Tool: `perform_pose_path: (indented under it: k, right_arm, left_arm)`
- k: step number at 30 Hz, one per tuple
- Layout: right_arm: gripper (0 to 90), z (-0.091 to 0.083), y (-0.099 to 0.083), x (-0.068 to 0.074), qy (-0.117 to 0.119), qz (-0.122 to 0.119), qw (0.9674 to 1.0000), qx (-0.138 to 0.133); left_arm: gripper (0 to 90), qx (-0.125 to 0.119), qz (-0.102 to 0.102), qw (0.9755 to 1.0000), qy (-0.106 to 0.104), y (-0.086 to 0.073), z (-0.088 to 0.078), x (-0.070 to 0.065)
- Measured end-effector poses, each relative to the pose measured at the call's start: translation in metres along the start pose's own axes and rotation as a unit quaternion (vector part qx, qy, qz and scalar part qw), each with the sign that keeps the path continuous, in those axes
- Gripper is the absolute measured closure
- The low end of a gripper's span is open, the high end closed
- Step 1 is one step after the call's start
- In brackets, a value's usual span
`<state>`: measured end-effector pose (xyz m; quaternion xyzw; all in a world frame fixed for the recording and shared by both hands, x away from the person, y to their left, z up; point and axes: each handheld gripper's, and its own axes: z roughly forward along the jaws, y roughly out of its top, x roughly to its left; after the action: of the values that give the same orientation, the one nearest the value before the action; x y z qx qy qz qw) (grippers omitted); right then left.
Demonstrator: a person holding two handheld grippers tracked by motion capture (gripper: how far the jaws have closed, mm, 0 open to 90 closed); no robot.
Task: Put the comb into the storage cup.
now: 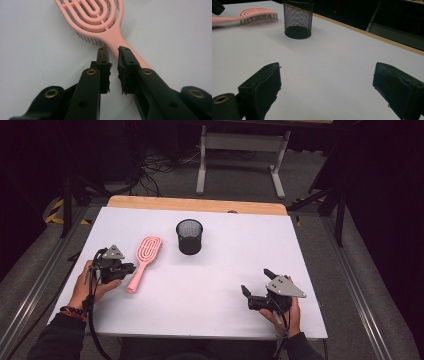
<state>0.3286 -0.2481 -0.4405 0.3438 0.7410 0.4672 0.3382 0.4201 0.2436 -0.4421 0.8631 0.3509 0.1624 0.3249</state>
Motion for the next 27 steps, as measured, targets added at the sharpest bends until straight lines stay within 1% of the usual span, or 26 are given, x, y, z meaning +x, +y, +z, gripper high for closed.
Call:
perform_pose_path:
  k: [3,4,5,6,7,8,9,10,11,12,13,15,16,17,18,19,20,21,22,23,24,25,27]
  right_arm:
    - [8.5,0.0,0.0,0.001,-0.001,-0.002,1.0,0.002]
    - [8.5,0.001,0.0,0.001,-0.002,-0.004,1.0,0.003]
    - [8.5,0.0,0.0,0.001,-0.003,-0.005,1.0,0.003]
    - [8.5,0.0,0.0,0.001,-0.002,-0.004,1.0,0.002]
    - [8.5,0.0,0.0,0.0,-0.002,-0.003,1.0,0.002]
    - [8.5,0.0,0.0,0.0,-0.002,-0.003,1.0,0.002]
    - [8.5,0.0,-0.001,0.0,-0.001,-0.001,1.0,0.003]
    - [8.5,0.0,-0.001,0.0,0.0,0.001,1.0,0.003]
    - [8.5,0.0,-0.001,0.0,-0.001,-0.001,1.0,0.004]
    - [8.5,0.0,-0.001,0.001,-0.001,-0.002,1.0,0.003]
    - [8.5,0.0,-0.001,0.001,0.0,-0.001,1.0,0.003]
    - [8.5,0.001,-0.001,0.001,0.001,-0.001,1.0,0.003]
    - [8.5,0.001,-0.001,0.001,0.001,-0.001,1.0,0.003]
    - [8.4,0.001,-0.001,0.002,0.002,-0.004,1.0,0.004]
    - [8.4,0.002,-0.001,0.002,0.004,-0.003,1.0,0.004]
    - [8.4,0.002,-0.001,0.002,0.004,-0.003,1.0,0.004]
    - [8.4,0.002,-0.001,0.002,0.004,-0.002,1.0,0.005]
    - [8.4,0.002,-0.001,0.002,0.004,-0.002,1.0,0.005]
    - [8.4,0.002,-0.001,0.002,0.004,-0.002,1.0,0.005]
    - [8.4,0.002,-0.002,0.002,0.004,-0.003,1.0,0.006]
    - [8.4,0.002,-0.002,0.002,0.003,-0.002,1.0,0.006]
    - [8.4,0.002,-0.002,0.002,0.003,-0.003,1.0,0.007]
    - [8.4,0.003,-0.002,0.002,0.003,-0.002,1.0,0.009]
  left_arm:
    - [68.1,0.002,-0.014,0.9999,0.005,0.005,0.0,0.0]
    - [62.6,0.003,-0.023,0.9997,0.008,0.006,0.001,-0.001]
    - [57.8,0.008,-0.034,0.9993,0.012,0.009,0.001,-0.001]
    - [50.1,0.015,-0.045,0.9989,0.007,0.011,0.003,-0.001]
    - [45.3,0.027,-0.055,0.9981,0.002,0.013,0.004,-0.001]
    - [39.8,0.027,-0.055,0.9981,0.002,0.013,0.004,-0.001]
    - [31.9,0.034,-0.074,0.9966,0.006,0.017,0.008,-0.001]
    - [28.3,0.036,-0.087,0.9955,0.005,0.019,0.011,-0.001]
    - [23.6,0.036,-0.087,0.9955,0.005,0.019,0.011,-0.001]
    - [20.6,0.039,-0.104,0.9938,0.009,0.022,0.014,-0.002]
    - [18.8,0.043,-0.112,0.9926,0.013,0.024,0.016,-0.002]
    - [14.2,0.061,-0.126,0.9899,0.024,0.029,0.022,-0.002]
    - [14.0,0.061,-0.126,0.9899,0.024,0.029,0.022,-0.002]
    - [14.0,0.066,-0.13,0.9889,0.029,0.031,0.025,-0.002]
    - [13.2,0.077,-0.141,0.9864,0.033,0.033,0.03,-0.002]
    - [13.1,0.077,-0.141,0.9864,0.033,0.033,0.03,-0.002]
    - [13.1,0.081,-0.149,0.985,0.032,0.035,0.034,-0.001]
    - [13.5,0.081,-0.149,0.985,0.032,0.035,0.034,-0.001]
    - [13.5,0.083,-0.154,0.9841,0.03,0.036,0.036,-0.001]
    - [16.1,0.097,-0.163,0.9815,0.03,0.038,0.04,-0.001]
    - [18.7,0.103,-0.16,0.9812,0.033,0.038,0.042,-0.001]
    - [22.8,0.111,-0.158,0.9808,0.028,0.039,0.044,-0.002]
    - [26.7,0.118,-0.158,0.9803,0.019,0.039,0.049,-0.004]
